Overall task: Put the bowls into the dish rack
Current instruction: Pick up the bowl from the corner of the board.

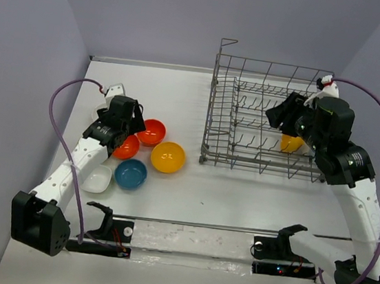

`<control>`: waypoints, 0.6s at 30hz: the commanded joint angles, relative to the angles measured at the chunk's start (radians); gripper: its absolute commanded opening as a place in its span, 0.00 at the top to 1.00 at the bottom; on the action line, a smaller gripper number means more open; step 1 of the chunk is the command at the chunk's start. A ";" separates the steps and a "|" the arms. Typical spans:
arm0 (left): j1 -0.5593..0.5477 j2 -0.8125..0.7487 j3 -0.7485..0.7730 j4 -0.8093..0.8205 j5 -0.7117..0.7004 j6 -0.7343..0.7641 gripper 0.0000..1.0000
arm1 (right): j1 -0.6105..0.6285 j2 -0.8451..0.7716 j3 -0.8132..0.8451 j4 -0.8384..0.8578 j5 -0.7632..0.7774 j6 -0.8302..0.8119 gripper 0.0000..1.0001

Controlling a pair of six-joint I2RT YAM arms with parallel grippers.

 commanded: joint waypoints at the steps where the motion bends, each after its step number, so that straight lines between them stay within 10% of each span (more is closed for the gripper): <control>1: 0.025 -0.040 0.041 -0.063 -0.105 -0.077 0.14 | 0.007 -0.050 -0.059 0.109 -0.144 0.018 0.42; 18: 0.241 -0.007 -0.033 -0.078 -0.092 -0.074 0.17 | 0.007 -0.082 -0.202 0.193 -0.251 0.007 0.40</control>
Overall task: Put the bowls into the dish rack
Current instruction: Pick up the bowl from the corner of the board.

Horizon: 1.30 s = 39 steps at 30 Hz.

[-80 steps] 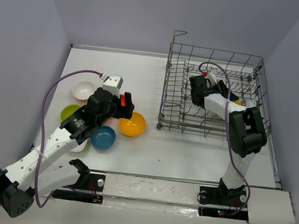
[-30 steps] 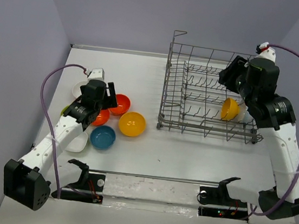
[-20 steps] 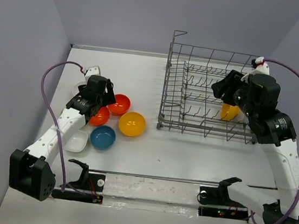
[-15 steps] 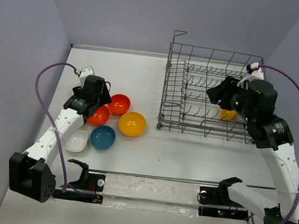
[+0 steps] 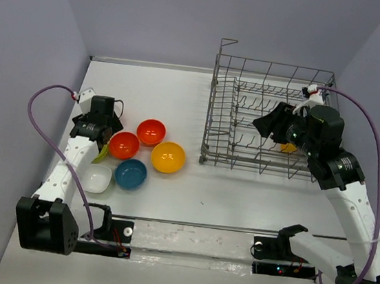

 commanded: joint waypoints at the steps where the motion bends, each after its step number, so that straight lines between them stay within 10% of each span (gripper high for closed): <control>1: 0.053 0.011 -0.022 0.030 0.001 -0.007 0.18 | 0.007 -0.015 -0.012 0.077 -0.056 -0.001 0.40; 18: 0.097 0.140 0.089 0.079 0.136 0.033 0.28 | 0.007 -0.012 -0.028 0.080 -0.044 -0.016 0.39; 39: -0.179 0.450 0.311 0.044 0.076 0.131 0.32 | 0.007 -0.005 -0.037 0.080 -0.036 -0.011 0.39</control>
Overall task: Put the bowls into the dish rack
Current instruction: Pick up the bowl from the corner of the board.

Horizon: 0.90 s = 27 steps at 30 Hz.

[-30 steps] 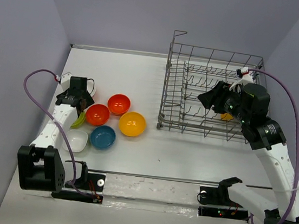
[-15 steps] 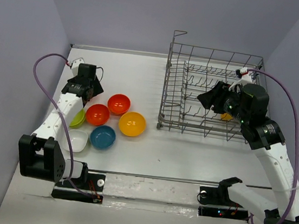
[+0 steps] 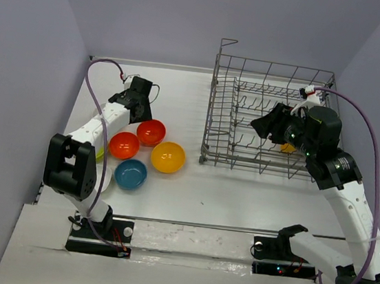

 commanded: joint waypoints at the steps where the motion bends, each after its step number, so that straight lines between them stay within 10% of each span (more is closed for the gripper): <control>1: -0.006 -0.003 0.003 0.027 0.003 0.028 0.32 | 0.007 -0.005 -0.002 0.045 -0.003 -0.009 0.39; 27: -0.027 0.091 -0.054 0.033 0.058 0.039 0.37 | 0.007 0.000 -0.022 0.045 -0.009 -0.015 0.39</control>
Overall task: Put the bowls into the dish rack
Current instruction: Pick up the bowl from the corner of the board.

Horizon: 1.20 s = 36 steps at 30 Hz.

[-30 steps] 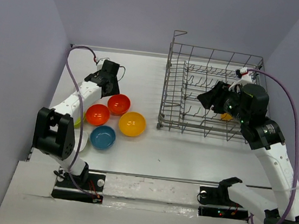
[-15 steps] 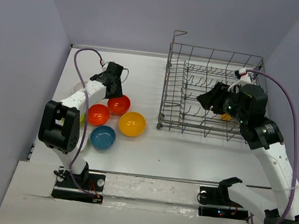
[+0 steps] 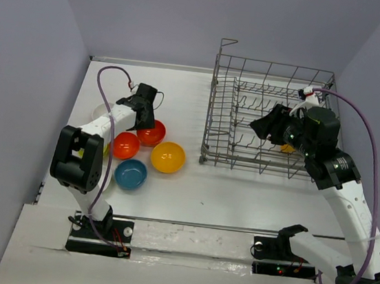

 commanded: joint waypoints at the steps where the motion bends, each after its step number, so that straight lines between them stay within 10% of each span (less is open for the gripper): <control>1: -0.003 0.004 -0.017 -0.002 -0.001 0.010 0.37 | 0.007 0.000 -0.006 0.042 -0.011 -0.015 0.39; 19: -0.003 0.038 -0.025 0.019 0.029 0.006 0.50 | 0.007 -0.003 -0.014 0.042 -0.012 -0.016 0.39; 26: -0.003 0.024 -0.034 0.029 0.042 0.004 0.87 | 0.007 0.008 -0.011 0.037 0.000 -0.021 0.38; 36: -0.003 -0.042 -0.008 0.029 0.044 0.015 1.00 | 0.007 0.040 0.052 0.004 0.011 -0.024 0.39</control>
